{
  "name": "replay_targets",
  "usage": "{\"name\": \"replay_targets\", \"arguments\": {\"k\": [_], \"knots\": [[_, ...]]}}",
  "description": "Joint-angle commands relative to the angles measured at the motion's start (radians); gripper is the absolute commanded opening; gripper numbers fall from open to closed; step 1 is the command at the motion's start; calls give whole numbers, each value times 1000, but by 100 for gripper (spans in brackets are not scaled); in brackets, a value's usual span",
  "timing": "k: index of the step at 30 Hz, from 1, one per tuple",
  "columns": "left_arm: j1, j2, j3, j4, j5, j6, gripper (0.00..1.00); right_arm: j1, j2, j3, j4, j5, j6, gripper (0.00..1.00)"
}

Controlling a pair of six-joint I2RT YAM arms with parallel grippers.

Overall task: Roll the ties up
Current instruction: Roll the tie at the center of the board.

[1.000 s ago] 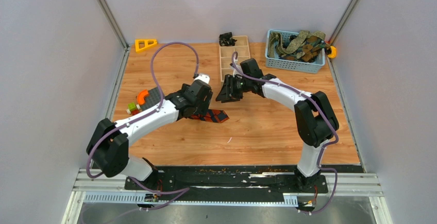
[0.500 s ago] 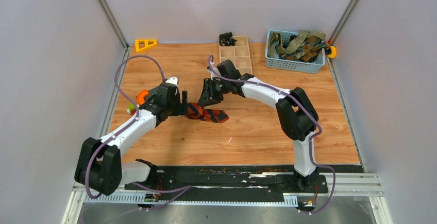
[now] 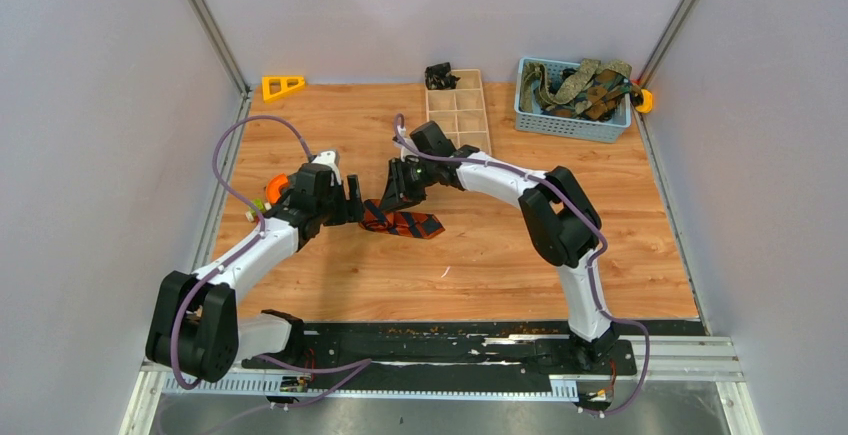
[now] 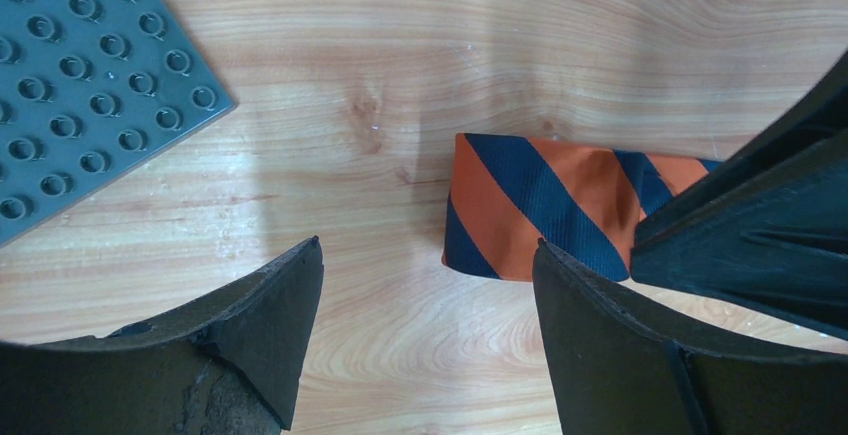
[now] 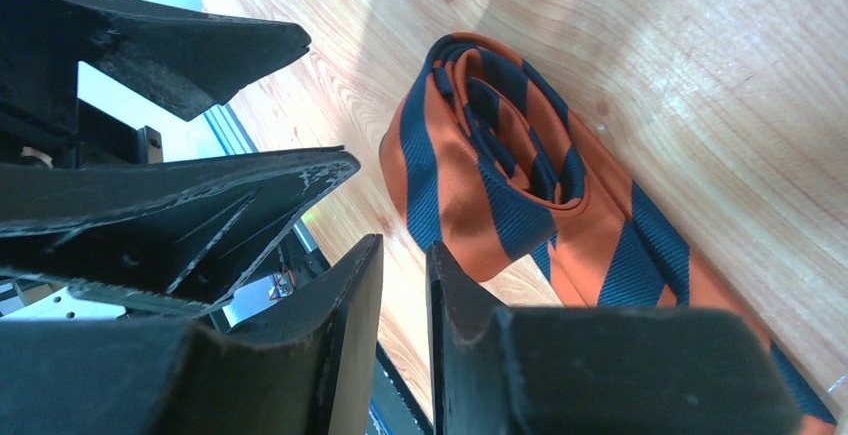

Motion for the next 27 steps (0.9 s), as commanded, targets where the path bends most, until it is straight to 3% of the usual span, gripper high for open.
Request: {"name": "replay_targets", "arguments": {"k": [1, 27], "knots": [[13, -14, -10, 75, 57, -12, 83, 3, 15, 50, 2, -6, 10, 22], [14, 56, -49, 184, 186, 10, 82, -9, 57, 10, 1, -4, -15, 18]]}}
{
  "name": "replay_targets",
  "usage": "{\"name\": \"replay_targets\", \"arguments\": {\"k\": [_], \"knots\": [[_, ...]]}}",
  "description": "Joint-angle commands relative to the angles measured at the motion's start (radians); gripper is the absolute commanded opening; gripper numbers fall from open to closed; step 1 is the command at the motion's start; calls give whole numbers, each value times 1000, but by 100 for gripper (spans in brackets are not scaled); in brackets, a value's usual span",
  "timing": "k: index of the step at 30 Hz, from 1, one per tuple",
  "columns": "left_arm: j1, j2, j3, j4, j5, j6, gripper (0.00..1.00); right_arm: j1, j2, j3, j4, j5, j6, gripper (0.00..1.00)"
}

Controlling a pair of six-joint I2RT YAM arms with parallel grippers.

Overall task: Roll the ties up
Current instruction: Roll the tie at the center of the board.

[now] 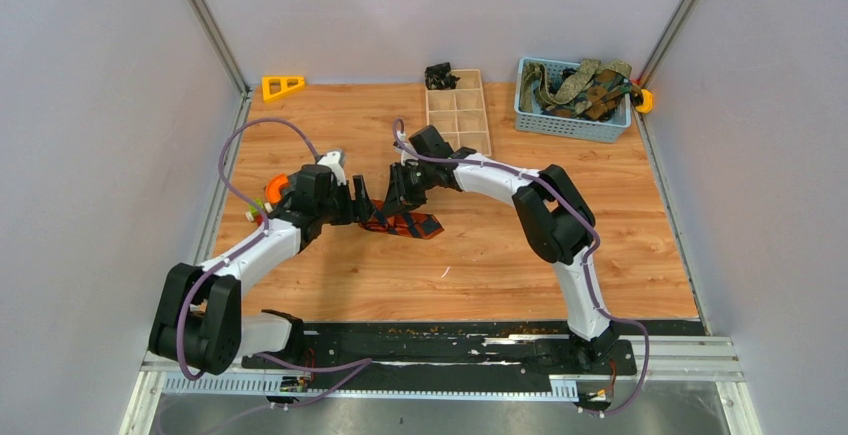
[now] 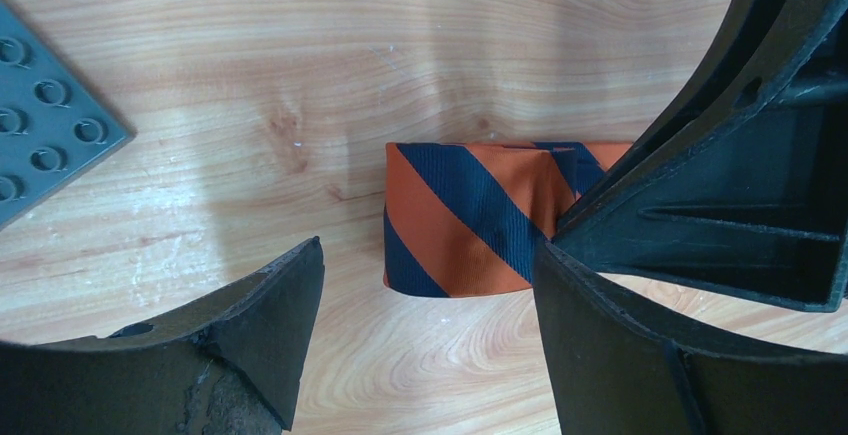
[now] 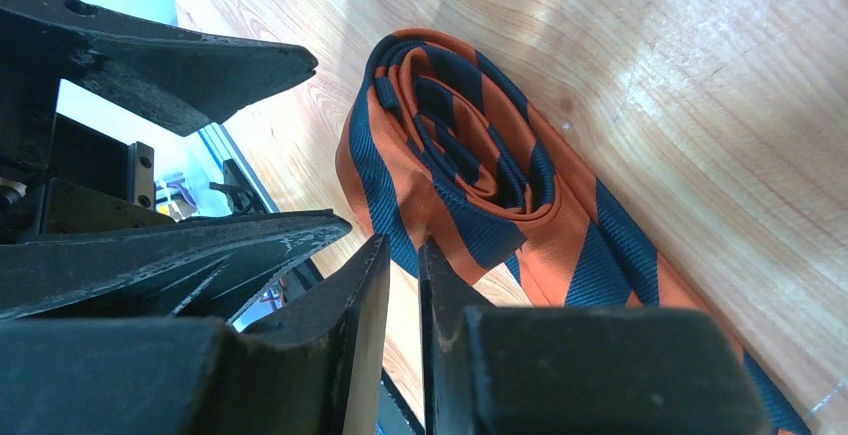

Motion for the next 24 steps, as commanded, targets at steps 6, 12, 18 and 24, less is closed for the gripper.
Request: {"name": "replay_targets", "arguments": {"k": [6, 12, 18, 24], "knots": [[6, 42, -20, 130, 78, 20, 82, -8, 31, -3, 15, -4, -19, 17], [7, 73, -23, 162, 99, 24, 82, -10, 49, -5, 14, -5, -24, 16], [8, 111, -25, 178, 119, 28, 81, -14, 58, -5, 7, -10, -32, 15], [8, 136, -26, 190, 137, 29, 80, -20, 58, -16, 3, -14, -40, 14]]}}
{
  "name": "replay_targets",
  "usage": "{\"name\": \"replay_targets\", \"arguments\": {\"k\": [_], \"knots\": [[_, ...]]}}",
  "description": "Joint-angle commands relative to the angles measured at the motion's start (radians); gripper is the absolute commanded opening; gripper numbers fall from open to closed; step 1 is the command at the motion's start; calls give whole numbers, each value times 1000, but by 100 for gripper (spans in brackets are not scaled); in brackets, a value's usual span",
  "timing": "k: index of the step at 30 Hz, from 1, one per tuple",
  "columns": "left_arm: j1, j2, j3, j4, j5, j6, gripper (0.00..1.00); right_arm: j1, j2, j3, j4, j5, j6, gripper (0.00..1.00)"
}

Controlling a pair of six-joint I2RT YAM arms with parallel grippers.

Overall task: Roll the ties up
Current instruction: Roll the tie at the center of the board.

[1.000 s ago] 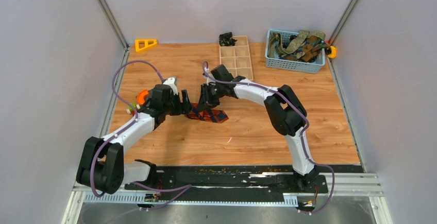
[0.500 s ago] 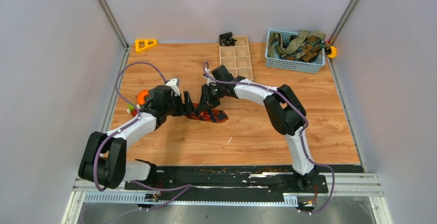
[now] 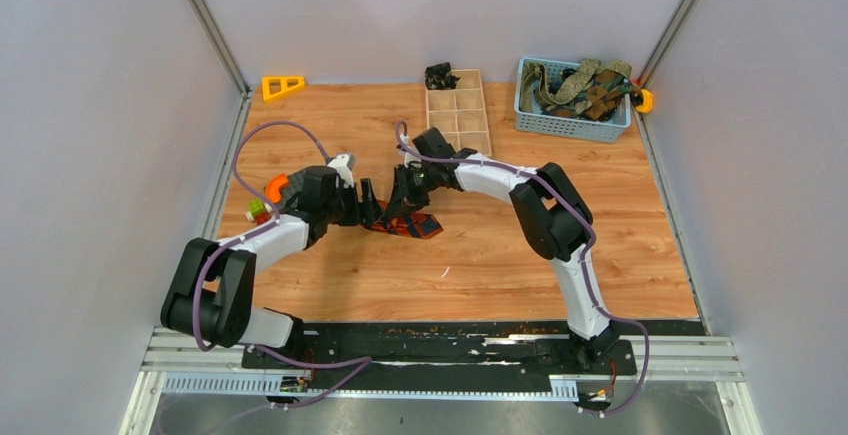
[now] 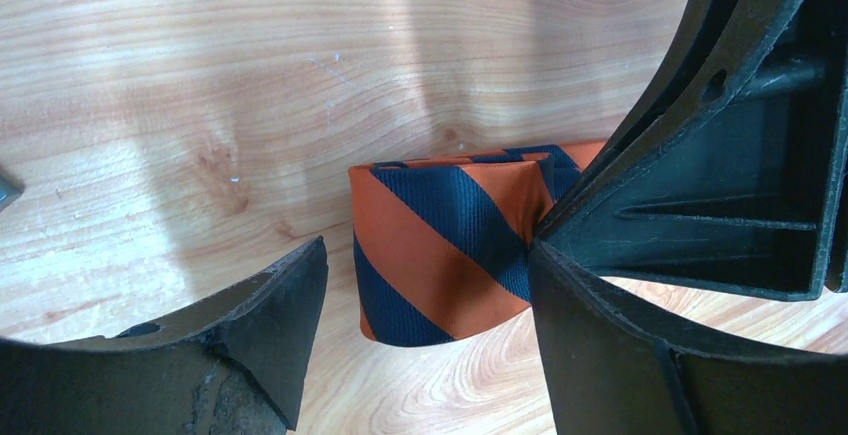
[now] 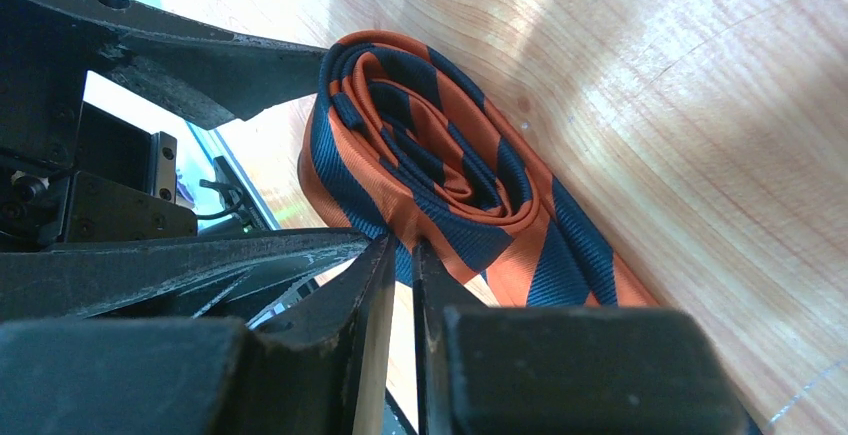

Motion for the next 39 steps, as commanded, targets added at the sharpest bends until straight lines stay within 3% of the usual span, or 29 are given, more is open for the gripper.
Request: {"name": "replay_targets", "arguments": {"k": [1, 18, 27, 34, 39], "knots": [[6, 21, -6, 57, 33, 20, 79, -5, 29, -15, 3, 10, -32, 14], [7, 93, -9, 95, 80, 16, 72, -18, 33, -53, 12, 0, -44, 12], [6, 119, -7, 105, 77, 25, 55, -24, 13, -81, 26, -3, -42, 12], [0, 85, -10, 65, 22, 48, 47, -35, -10, -83, 26, -6, -40, 12], [-49, 55, 19, -10, -92, 80, 47, -45, -46, -90, 24, -2, -42, 12]]}}
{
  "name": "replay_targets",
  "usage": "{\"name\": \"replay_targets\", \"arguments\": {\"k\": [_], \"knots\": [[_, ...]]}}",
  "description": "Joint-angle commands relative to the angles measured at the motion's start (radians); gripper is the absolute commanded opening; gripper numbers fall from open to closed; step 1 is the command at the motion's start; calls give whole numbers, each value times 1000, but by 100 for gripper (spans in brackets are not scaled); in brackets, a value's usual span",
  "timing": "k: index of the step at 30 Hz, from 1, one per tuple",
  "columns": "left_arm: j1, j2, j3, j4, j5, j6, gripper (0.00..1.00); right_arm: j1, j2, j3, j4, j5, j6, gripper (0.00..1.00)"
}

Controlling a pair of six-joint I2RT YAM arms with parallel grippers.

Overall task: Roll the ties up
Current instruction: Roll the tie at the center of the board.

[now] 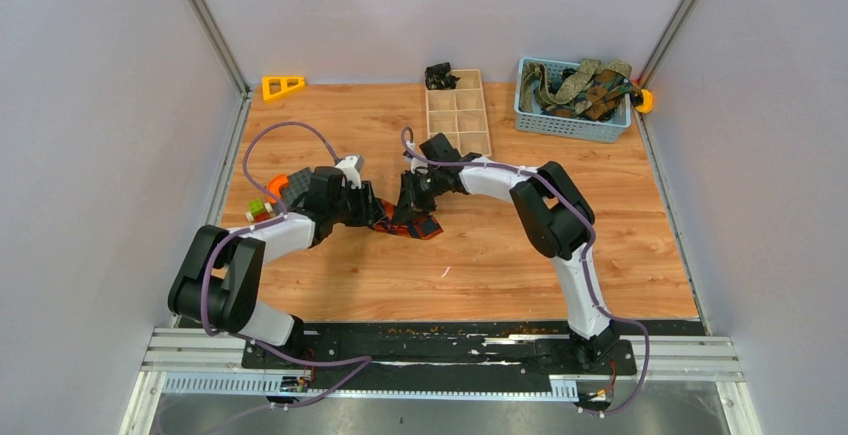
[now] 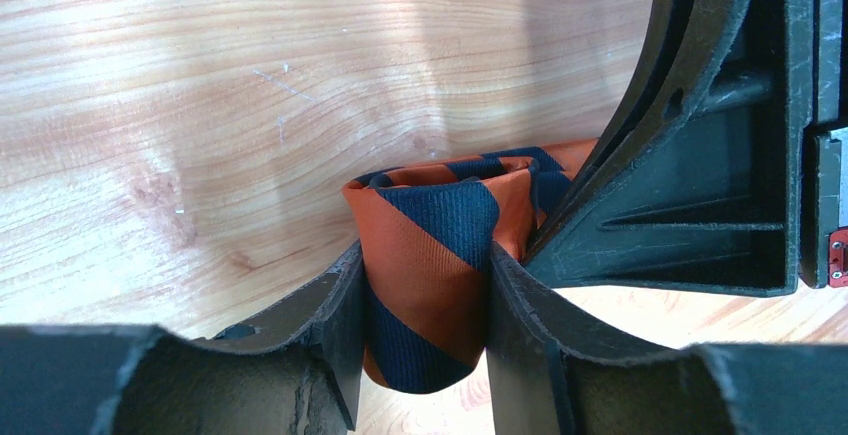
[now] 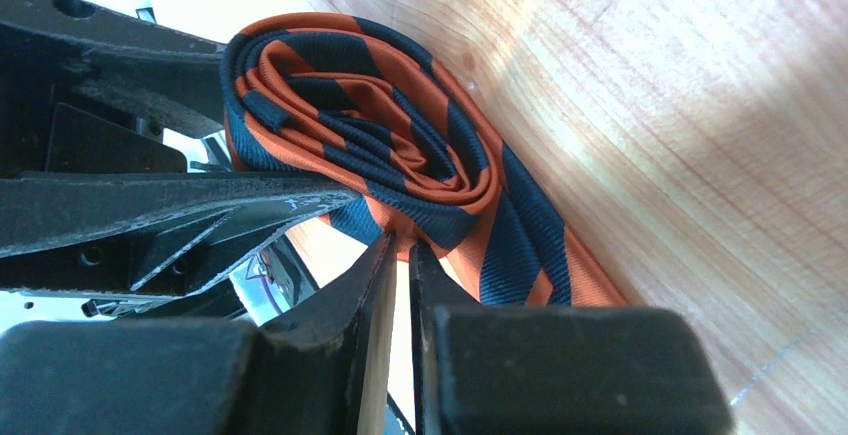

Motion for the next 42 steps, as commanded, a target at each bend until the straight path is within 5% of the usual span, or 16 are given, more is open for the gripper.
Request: {"name": "replay_targets", "arguments": {"k": [1, 21, 42], "knots": [[-47, -29, 28, -114, -175, 70, 47, -17, -54, -24, -3, 44, -31, 12], [-223, -22, 182, -381, -617, 149, 45, -108, -191, -170, 36, 74, -47, 14], [-432, 214, 382, -573, -1052, 187, 45, -190, -318, -293, 54, 80, -52, 20]]}}
